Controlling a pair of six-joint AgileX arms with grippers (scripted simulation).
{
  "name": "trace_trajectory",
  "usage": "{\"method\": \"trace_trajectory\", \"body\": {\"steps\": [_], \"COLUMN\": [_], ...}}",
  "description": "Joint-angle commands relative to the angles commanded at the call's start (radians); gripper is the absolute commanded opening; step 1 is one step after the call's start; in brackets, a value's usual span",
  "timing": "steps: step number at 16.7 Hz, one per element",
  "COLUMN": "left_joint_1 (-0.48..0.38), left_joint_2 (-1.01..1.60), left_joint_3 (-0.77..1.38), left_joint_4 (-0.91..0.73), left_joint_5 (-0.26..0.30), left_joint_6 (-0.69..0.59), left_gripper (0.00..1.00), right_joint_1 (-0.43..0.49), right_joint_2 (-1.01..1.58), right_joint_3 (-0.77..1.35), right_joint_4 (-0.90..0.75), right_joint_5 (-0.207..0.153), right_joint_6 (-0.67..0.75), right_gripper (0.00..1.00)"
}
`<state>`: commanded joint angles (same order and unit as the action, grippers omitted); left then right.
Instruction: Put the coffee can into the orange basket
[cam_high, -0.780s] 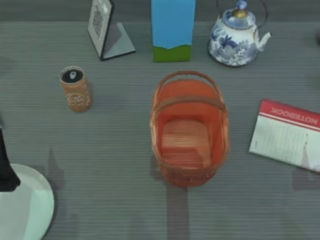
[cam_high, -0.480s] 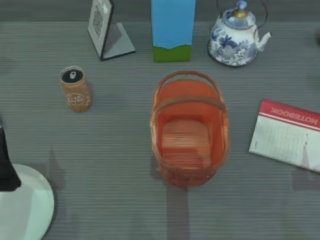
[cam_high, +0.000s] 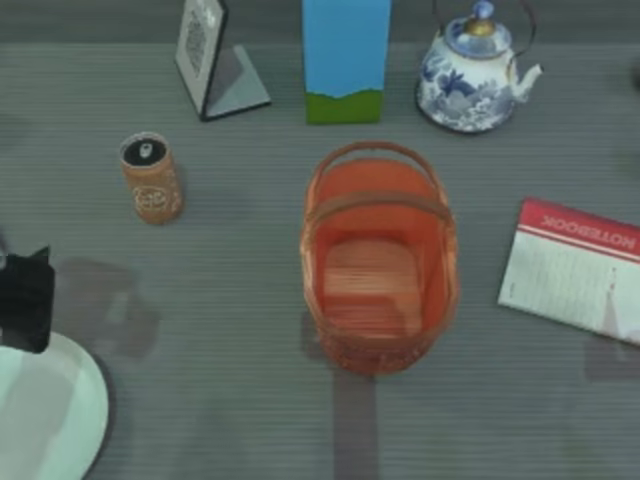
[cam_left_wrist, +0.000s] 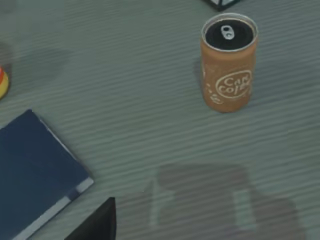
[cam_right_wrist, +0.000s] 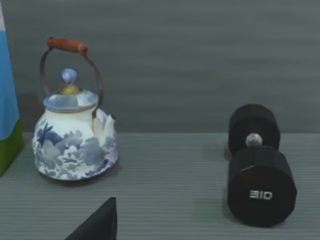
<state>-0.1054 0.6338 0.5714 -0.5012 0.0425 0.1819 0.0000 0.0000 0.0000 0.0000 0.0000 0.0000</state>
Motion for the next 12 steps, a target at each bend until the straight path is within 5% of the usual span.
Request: {"method": "trace_trajectory", "body": {"steps": [12], "left_joint_1": [-0.096], "left_joint_2": [1.278], "left_joint_3": [1.215], "left_joint_4": [-0.717], "left_joint_5": [0.001], "left_joint_6": [0.315], "left_gripper": [1.0], "right_joint_1": [0.0], "right_joint_2": [0.0], "right_joint_3": [0.0], "right_joint_4": [0.0], "right_joint_5": [0.0], "right_joint_6": [0.0], "right_gripper": [1.0]}}
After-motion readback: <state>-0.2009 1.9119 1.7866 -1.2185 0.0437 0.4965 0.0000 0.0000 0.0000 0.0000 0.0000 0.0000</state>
